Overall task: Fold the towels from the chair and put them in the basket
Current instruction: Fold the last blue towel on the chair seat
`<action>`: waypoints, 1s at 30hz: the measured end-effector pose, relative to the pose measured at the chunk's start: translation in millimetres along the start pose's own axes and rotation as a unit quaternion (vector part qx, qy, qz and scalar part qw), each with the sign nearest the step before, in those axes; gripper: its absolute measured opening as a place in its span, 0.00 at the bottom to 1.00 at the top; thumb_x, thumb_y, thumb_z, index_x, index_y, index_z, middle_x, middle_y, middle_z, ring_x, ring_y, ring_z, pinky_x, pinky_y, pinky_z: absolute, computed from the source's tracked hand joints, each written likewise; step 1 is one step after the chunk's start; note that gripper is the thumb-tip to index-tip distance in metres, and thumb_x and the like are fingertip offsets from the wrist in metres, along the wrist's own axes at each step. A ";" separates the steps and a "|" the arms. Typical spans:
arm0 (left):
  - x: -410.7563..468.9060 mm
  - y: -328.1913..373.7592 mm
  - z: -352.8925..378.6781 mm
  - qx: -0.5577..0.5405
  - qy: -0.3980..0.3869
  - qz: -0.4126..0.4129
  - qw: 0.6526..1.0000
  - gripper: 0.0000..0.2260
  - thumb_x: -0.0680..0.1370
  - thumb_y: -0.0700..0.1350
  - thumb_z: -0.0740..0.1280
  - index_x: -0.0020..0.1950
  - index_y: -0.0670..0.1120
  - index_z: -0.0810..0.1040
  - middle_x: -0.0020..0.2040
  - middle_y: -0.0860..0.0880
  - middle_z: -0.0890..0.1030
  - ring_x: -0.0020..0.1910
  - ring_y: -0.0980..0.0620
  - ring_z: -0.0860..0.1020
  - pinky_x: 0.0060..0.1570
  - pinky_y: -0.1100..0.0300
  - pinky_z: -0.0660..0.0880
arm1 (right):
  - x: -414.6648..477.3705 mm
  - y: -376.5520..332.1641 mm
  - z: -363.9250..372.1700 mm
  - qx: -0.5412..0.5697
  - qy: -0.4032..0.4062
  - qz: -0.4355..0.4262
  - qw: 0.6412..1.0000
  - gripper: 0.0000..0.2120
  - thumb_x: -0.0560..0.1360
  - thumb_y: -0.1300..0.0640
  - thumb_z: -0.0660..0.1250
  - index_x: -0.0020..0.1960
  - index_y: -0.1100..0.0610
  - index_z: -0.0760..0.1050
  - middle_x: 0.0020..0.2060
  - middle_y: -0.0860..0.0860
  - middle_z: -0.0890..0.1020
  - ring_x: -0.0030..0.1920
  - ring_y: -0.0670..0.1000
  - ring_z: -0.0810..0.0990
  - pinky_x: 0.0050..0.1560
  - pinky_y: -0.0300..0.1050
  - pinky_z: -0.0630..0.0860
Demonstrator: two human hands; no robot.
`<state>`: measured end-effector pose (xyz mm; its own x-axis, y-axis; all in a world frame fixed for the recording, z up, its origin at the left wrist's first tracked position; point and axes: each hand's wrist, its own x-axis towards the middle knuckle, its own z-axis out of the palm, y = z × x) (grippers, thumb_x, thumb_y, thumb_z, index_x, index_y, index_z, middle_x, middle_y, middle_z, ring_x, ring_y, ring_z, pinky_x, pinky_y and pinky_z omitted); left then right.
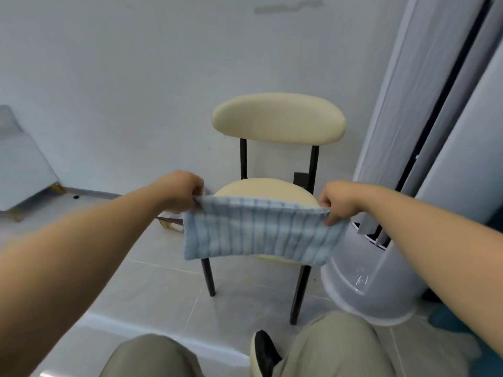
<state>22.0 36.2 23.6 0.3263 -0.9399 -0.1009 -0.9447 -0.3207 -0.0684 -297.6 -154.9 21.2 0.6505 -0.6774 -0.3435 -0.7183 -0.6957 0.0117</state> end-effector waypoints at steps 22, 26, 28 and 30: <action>66.4 -18.3 43.6 0.005 0.147 -0.065 0.987 0.07 0.71 0.40 0.64 0.43 0.51 0.71 0.44 0.51 0.74 0.43 0.46 0.74 0.37 0.55 0.71 | 55.9 4.9 5.5 -0.036 0.187 0.046 0.981 0.10 0.80 0.46 0.65 0.47 0.51 0.69 0.45 0.52 0.79 0.39 0.53 0.77 0.35 0.45 0.69; 85.6 -21.2 90.7 0.097 0.263 0.006 0.960 0.09 0.68 0.36 0.68 0.44 0.46 0.72 0.42 0.47 0.75 0.42 0.43 0.75 0.29 0.55 0.64 | 87.1 1.7 46.5 -0.099 0.287 0.047 0.952 0.05 0.78 0.59 0.62 0.54 0.53 0.69 0.49 0.53 0.80 0.48 0.59 0.78 0.40 0.47 0.65; 89.2 -18.4 117.2 0.144 0.249 0.042 0.957 0.14 0.62 0.33 0.72 0.40 0.44 0.72 0.36 0.45 0.74 0.36 0.41 0.75 0.27 0.56 0.63 | 98.8 -0.9 72.9 -0.125 0.268 0.052 0.954 0.11 0.76 0.65 0.60 0.55 0.54 0.69 0.51 0.54 0.80 0.52 0.59 0.78 0.42 0.48 0.63; 89.4 -16.3 144.2 0.169 0.213 0.064 0.960 0.17 0.56 0.32 0.74 0.38 0.44 0.73 0.34 0.45 0.74 0.33 0.41 0.75 0.28 0.55 0.67 | 109.5 -2.6 102.7 -0.132 0.214 0.051 0.966 0.11 0.77 0.64 0.58 0.56 0.53 0.70 0.53 0.53 0.79 0.55 0.57 0.77 0.46 0.50 0.65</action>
<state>71.2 -25.6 -127.4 0.0976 -0.9552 0.2794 -0.8883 -0.2102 -0.4083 -249.9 -202.7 -112.9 0.6634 -0.7426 0.0919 -0.7322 -0.6191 0.2838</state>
